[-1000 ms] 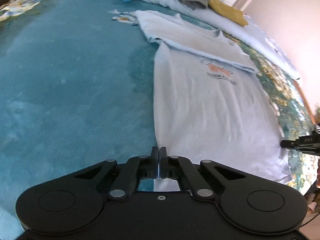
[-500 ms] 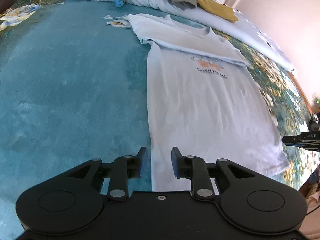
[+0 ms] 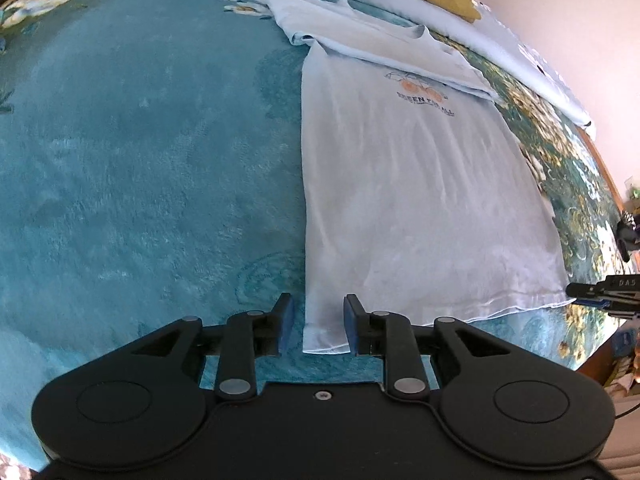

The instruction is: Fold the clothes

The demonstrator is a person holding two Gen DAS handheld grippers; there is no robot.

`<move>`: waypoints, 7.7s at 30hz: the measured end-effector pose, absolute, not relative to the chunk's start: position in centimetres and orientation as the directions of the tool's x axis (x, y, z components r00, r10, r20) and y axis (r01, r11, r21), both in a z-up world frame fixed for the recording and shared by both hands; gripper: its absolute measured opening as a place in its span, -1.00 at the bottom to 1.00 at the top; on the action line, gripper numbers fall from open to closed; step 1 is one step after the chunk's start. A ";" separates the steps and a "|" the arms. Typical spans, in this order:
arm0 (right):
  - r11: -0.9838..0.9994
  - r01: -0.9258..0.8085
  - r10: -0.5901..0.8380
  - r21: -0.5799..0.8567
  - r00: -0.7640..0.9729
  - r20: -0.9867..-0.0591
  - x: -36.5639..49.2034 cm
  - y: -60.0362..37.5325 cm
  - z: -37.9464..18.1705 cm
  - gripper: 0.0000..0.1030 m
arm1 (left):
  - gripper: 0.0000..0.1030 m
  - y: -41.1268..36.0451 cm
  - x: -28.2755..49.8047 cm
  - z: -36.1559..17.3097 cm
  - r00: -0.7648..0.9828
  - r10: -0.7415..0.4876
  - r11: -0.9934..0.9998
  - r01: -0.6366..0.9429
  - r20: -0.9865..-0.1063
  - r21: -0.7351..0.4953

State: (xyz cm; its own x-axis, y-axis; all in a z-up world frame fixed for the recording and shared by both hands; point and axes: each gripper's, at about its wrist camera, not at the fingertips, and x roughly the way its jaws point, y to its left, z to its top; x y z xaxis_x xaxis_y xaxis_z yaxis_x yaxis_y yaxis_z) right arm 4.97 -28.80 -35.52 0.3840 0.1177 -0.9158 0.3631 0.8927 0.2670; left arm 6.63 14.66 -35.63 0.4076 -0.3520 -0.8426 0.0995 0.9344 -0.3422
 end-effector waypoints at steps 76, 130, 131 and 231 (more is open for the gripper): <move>0.894 0.110 0.263 0.435 0.658 -0.706 32.7 -32.3 -26.9 -0.94 | -0.99 10.5 32.2 -26.4 0.704 -0.248 0.963 0.106 -0.665 -0.246; 0.926 0.039 0.308 0.376 0.500 -0.809 46.1 -32.9 -35.9 -0.38 | -0.25 8.7 42.8 -34.3 0.576 -0.175 0.984 0.075 -0.799 -0.161; 0.931 0.031 0.303 0.365 0.493 -0.816 46.4 -32.5 -36.0 -0.39 | -0.27 8.6 42.9 -34.3 0.576 -0.173 0.985 0.080 -0.799 -0.156; 0.929 -0.044 0.346 0.368 0.461 -0.817 49.2 -30.6 -37.6 -0.55 | -1.00 5.5 46.3 -33.1 0.665 -0.096 0.986 0.166 -0.741 0.021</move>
State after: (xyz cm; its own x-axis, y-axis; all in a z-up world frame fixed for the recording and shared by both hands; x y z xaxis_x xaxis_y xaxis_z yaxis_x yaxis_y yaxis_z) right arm 49.23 -30.56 -37.63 0.4611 0.3457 -0.8172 -0.0440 0.9288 0.3681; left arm 46.33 5.54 -33.11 0.6649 -0.0960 -0.7407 0.1660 0.9859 0.0212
